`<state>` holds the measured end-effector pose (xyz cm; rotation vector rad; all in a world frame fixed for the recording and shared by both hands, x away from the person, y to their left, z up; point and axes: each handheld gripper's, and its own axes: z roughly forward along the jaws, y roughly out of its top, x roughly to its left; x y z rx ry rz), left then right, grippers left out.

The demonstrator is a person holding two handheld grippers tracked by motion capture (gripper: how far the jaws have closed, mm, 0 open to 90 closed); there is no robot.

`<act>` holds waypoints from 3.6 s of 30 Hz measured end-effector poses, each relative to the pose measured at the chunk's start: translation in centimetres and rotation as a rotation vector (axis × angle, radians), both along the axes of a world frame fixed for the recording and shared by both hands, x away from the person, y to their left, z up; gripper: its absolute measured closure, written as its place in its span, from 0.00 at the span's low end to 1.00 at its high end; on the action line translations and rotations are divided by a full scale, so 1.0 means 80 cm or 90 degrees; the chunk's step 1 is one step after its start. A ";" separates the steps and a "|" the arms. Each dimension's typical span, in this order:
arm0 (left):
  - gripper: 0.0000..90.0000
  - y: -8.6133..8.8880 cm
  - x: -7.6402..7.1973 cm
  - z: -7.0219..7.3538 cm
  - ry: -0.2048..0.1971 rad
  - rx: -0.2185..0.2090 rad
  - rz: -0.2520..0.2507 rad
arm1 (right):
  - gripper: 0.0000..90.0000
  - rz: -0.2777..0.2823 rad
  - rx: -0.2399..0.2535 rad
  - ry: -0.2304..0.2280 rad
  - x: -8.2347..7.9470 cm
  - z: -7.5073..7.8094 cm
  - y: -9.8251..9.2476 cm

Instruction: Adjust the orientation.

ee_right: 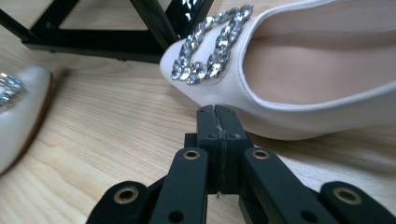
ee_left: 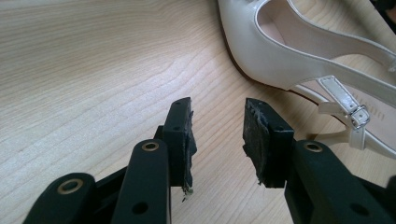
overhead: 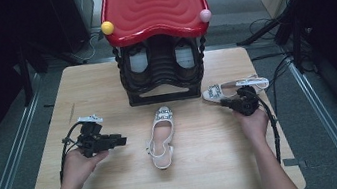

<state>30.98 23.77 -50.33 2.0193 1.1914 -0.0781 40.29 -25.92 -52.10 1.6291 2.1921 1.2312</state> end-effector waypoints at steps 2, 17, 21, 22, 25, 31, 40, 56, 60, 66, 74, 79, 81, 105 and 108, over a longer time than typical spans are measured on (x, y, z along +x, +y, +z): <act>0.70 -0.002 -0.001 0.000 0.000 -0.002 -0.005 | 1.00 -0.004 0.003 -0.006 -0.001 0.008 -0.005; 0.70 -0.001 -0.009 -0.005 -0.001 0.011 -0.009 | 1.00 -0.061 -0.028 -0.059 0.016 0.066 -0.051; 0.70 0.002 -0.010 -0.006 0.000 0.011 -0.007 | 1.00 -0.085 -0.045 -0.073 0.024 0.076 -0.063; 0.70 0.002 -0.011 -0.006 -0.001 0.010 -0.007 | 1.00 -0.092 -0.046 -0.075 0.025 0.079 -0.067; 0.70 0.002 -0.011 -0.006 0.000 0.007 -0.006 | 1.00 -0.117 -0.043 -0.088 0.027 0.087 -0.081; 0.70 0.000 -0.011 -0.006 -0.001 0.014 -0.013 | 1.00 -0.149 -0.050 -0.070 0.033 0.080 -0.101; 0.69 -0.001 -0.011 -0.006 -0.008 0.012 -0.011 | 1.00 -0.110 -0.072 -0.013 0.035 0.051 -0.093; 0.67 -0.002 -0.002 -0.003 -0.020 0.001 -0.016 | 1.00 -0.056 -0.056 0.010 0.011 0.049 -0.064; 0.67 -0.006 0.003 -0.003 -0.026 -0.001 -0.018 | 1.00 -0.053 -0.063 0.014 0.005 0.048 -0.058; 0.67 -0.013 0.010 -0.003 -0.026 0.000 -0.028 | 1.00 -0.046 -0.079 0.022 -0.004 0.049 -0.049; 0.67 -0.018 0.015 -0.004 -0.025 0.002 -0.040 | 0.99 -0.056 -0.072 0.002 -0.014 0.057 -0.058; 0.67 -0.020 0.016 -0.004 -0.022 0.005 -0.041 | 0.96 -0.064 -0.070 -0.028 -0.021 0.072 -0.068; 0.67 -0.020 0.015 -0.004 -0.021 0.006 -0.041 | 0.94 -0.061 -0.058 -0.043 -0.024 0.078 -0.069; 0.65 -0.004 0.001 -0.008 -0.016 0.015 -0.019 | 0.80 -0.001 -0.086 0.014 0.008 0.047 -0.036; 0.65 -0.002 -0.001 -0.009 -0.014 0.017 -0.014 | 0.81 0.004 -0.103 0.024 0.012 0.044 -0.029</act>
